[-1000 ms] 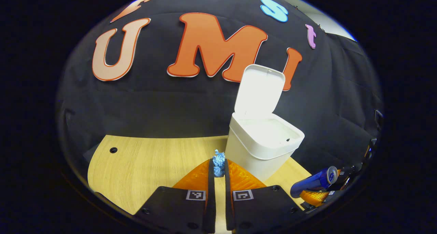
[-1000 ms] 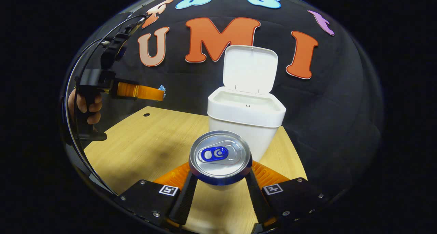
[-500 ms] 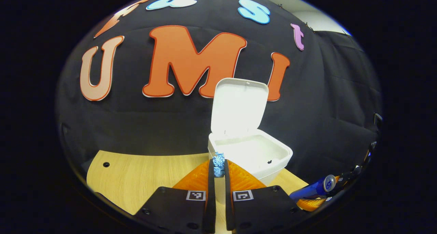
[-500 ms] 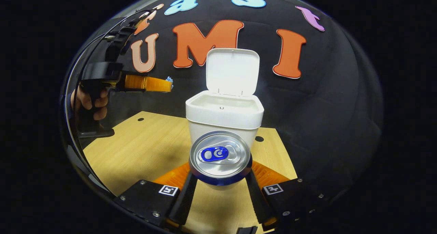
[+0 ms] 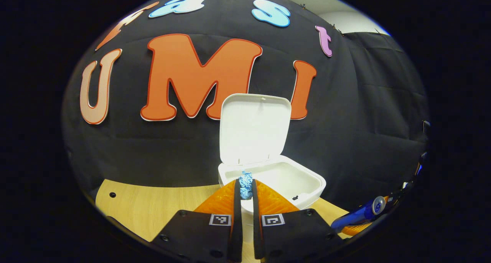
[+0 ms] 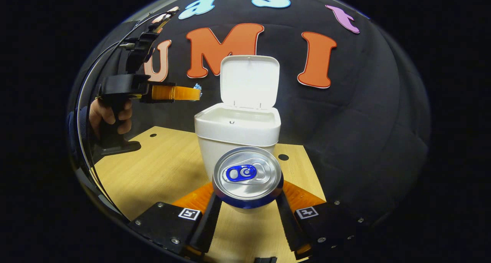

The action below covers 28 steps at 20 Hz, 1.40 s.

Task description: Press the lid of the desktop garbage bin to open it, pick up the crumpled paper on the desktop and throw it into the bin, then pick up the pop can on the desktop and drop it into the bin, and finally close the garbage bin lid.

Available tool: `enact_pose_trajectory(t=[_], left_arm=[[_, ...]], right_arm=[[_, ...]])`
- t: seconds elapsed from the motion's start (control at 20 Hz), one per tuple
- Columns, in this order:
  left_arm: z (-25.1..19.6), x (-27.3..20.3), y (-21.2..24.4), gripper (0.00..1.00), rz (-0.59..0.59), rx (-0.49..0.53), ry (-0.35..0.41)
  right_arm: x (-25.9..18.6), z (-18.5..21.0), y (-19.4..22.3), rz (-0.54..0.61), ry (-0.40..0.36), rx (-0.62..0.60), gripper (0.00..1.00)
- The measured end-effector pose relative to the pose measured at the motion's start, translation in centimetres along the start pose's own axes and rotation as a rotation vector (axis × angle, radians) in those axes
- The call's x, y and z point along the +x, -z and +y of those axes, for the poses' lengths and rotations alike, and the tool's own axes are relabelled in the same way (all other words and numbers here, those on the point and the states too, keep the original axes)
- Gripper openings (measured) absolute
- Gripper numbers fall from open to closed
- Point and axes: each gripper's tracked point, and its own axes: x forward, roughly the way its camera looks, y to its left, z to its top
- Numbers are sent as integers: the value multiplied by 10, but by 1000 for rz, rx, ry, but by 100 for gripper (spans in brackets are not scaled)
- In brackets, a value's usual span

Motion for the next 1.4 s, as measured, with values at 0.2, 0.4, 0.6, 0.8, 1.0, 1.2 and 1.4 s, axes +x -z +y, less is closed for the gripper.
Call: enact_pose_trajectory(t=[0.2,0.4,0.6,0.8,1.0,1.2,1.4], left_arm=[[-9,12,8,15,18,-1,22],[-13,22,16,16,46,12,26],[-24,28,23,19,67,23,56],[-33,33,35,22,112,14,77],[-32,34,44,29,142,-8,74],[-27,28,42,51,135,-16,79],[-17,16,37,67,107,12,62]], right_arm=[[2,-10,3,4,14,5,76],[-1,-16,0,-9,28,21,76],[-4,-19,0,-13,33,33,76],[-6,-21,-4,-24,34,29,76],[-9,-22,-13,-43,40,17,76],[-11,-23,-28,-65,38,2,76],[-6,-25,-56,-103,27,-27,75]])
